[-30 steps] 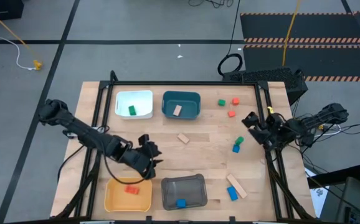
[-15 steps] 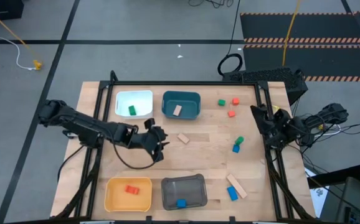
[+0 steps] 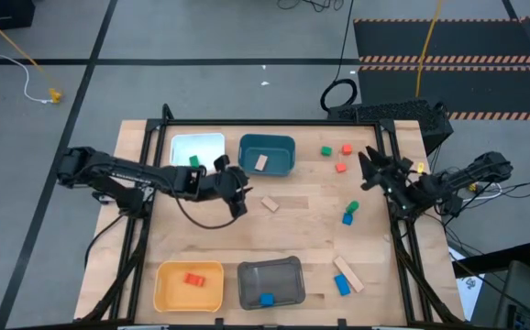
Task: Sort & place blocks by color
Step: Put the top orange block into the yellow bin
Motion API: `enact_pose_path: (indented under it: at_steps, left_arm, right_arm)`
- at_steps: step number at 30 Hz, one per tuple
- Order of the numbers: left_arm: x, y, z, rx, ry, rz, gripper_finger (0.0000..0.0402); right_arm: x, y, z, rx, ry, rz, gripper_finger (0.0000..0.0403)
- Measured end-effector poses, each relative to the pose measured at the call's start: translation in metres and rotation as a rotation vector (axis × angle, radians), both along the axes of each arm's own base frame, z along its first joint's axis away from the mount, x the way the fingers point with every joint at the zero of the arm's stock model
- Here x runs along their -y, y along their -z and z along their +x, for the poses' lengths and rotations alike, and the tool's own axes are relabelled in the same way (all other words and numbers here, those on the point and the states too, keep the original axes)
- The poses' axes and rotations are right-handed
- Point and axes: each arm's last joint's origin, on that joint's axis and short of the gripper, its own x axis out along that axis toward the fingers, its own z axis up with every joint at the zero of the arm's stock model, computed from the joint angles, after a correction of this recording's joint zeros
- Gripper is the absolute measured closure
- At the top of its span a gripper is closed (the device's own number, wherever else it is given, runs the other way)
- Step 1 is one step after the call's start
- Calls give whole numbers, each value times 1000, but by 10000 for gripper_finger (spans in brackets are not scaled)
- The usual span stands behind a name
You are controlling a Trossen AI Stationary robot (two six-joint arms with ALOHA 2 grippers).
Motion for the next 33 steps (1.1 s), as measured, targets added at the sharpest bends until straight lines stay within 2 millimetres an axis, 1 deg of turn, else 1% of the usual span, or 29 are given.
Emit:
enact_pose_path:
  at_steps: [4,5,12,18,23,29,33]
  left_arm:
    - [-15,-1,2,22,-28,-16,247]
    - [-19,-2,2,29,-30,-27,247]
    - [-37,-3,2,45,-49,-70,247]
    - [-40,-3,2,47,-61,-74,247]
    - [-39,-3,2,49,-64,-77,247]
    - [-39,-3,2,55,-68,-82,247]
    - [-39,-3,2,56,-71,-85,247]
  right_arm:
    - [-1,13,5,-182,90,-5,161]
    - [-2,12,7,-199,99,1,161]
    - [-2,14,17,-236,123,13,161]
    - [0,18,25,-240,122,12,161]
    - [4,13,32,-189,58,-19,161]
    - [10,-3,49,-263,66,-64,161]
    - [17,-15,62,-348,127,-69,161]
